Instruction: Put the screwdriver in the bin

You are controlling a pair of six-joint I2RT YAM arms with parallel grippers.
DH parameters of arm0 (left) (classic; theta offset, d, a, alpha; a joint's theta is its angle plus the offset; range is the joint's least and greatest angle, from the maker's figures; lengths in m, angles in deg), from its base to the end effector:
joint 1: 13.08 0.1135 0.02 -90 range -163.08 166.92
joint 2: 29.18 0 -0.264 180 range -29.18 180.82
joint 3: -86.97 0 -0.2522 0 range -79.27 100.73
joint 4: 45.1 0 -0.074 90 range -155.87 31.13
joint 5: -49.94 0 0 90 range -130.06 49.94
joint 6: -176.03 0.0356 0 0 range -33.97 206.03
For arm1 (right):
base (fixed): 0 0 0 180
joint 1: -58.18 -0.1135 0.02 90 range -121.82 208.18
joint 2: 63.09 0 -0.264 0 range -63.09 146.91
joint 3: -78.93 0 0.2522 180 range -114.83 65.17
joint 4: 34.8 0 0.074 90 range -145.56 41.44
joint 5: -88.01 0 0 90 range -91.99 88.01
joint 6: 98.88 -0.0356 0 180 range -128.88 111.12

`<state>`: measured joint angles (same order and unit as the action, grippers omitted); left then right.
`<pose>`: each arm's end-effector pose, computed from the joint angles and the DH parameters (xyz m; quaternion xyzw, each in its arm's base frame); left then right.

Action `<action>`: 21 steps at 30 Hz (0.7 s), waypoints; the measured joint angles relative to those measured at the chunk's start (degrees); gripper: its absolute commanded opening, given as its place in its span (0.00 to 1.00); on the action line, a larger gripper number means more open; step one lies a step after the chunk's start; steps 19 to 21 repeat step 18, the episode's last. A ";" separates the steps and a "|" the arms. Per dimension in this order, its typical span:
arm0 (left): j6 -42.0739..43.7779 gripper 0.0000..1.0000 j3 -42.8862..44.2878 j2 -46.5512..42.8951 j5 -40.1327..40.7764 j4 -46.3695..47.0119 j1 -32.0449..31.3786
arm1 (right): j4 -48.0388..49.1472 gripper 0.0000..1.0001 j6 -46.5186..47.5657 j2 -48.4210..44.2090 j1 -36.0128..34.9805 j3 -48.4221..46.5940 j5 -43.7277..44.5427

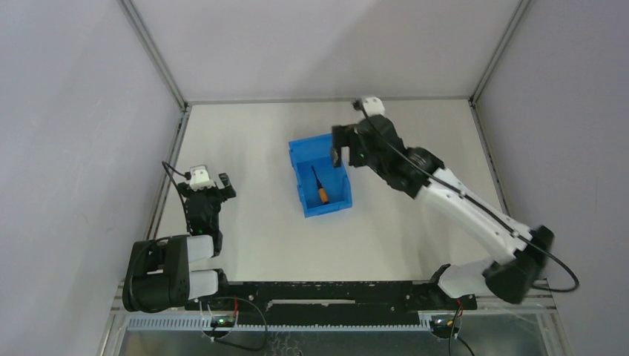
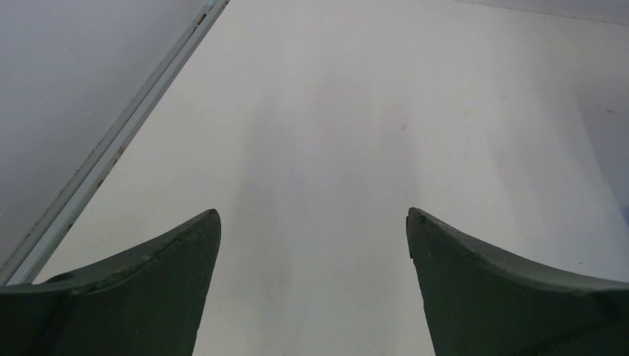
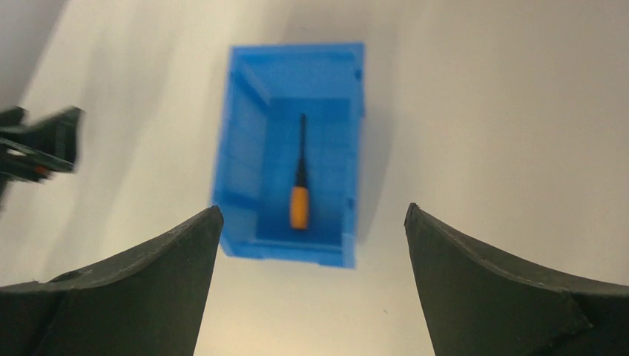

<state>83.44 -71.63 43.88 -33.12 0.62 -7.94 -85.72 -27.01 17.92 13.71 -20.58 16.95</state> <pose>0.2071 0.0229 0.1569 -0.0904 0.7370 0.0598 0.6671 0.2285 0.2081 0.3966 -0.1198 0.8598 0.1236 0.4808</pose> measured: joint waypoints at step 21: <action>0.00 1.00 0.00 -0.02 -0.02 0.00 0.00 | 21.66 1.00 0.81 -29.05 15.08 53.31 -1.25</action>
